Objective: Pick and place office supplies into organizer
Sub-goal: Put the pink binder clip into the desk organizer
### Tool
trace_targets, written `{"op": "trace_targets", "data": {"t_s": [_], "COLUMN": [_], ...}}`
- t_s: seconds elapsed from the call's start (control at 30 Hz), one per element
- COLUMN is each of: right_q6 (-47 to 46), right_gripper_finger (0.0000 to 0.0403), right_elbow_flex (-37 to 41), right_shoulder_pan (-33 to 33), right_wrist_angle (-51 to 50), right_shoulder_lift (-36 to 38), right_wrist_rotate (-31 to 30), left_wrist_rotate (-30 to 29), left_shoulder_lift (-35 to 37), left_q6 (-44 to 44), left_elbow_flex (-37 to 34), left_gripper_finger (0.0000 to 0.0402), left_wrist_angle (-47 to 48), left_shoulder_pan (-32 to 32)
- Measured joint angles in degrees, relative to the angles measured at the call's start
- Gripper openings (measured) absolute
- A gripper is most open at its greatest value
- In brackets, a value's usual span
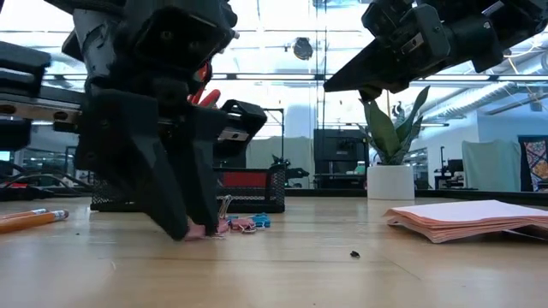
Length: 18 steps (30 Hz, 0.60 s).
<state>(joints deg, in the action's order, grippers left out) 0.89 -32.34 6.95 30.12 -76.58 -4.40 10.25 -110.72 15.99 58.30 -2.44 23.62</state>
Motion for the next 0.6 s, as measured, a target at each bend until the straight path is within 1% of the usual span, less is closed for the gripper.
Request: {"op": "trace_targets", "data": {"t_s": [0.1, 0.17, 0.27, 0.33, 0.4, 0.47, 0.6], "right_q6": [0.0, 0.0, 0.0, 0.0, -0.01, -0.03, -0.22], "right_gripper_finger": [0.0004, 0.0004, 0.0004, 0.0004, 0.0004, 0.0004, 0.0004], "right_elbow_flex": [0.04, 0.04, 0.04, 0.04, 0.04, 0.04, 0.04], "right_shoulder_pan": [0.02, 0.01, 0.01, -0.01, 0.0, 0.01, -0.01], "right_wrist_angle": [-0.02, -0.23, -0.17, -0.23, -0.22, -0.4, -0.57], "right_shoulder_lift": [-0.01, -0.02, -0.02, -0.02, -0.02, -0.02, -0.02], "right_wrist_rotate": [0.0, 0.0, 0.0, 0.0, 0.0, 0.0, 0.0], "left_wrist_rotate": [-0.42, -0.49, -0.95, -1.58, -2.81, -4.79, -9.6], "left_shoulder_lift": [1.01, 1.11, 2.31, 3.33, 5.6, 7.64, 14.75], "left_q6": [-0.02, -0.08, -0.25, -0.24, -0.05, -0.09, -0.69], "left_elbow_flex": [1.06, 2.21, 3.88, 5.75, 6.79, 7.94, 8.08], "left_gripper_finger": [0.0061, 0.0062, 0.0062, 0.0062, 0.0062, 0.0062, 0.0062], "left_wrist_angle": [2.02, 1.72, 5.55, 5.25, 8.32, 9.41, 11.49], "left_shoulder_pan": [0.2, 0.4, 1.25, 1.79, 2.54, 3.34, 4.47]}}
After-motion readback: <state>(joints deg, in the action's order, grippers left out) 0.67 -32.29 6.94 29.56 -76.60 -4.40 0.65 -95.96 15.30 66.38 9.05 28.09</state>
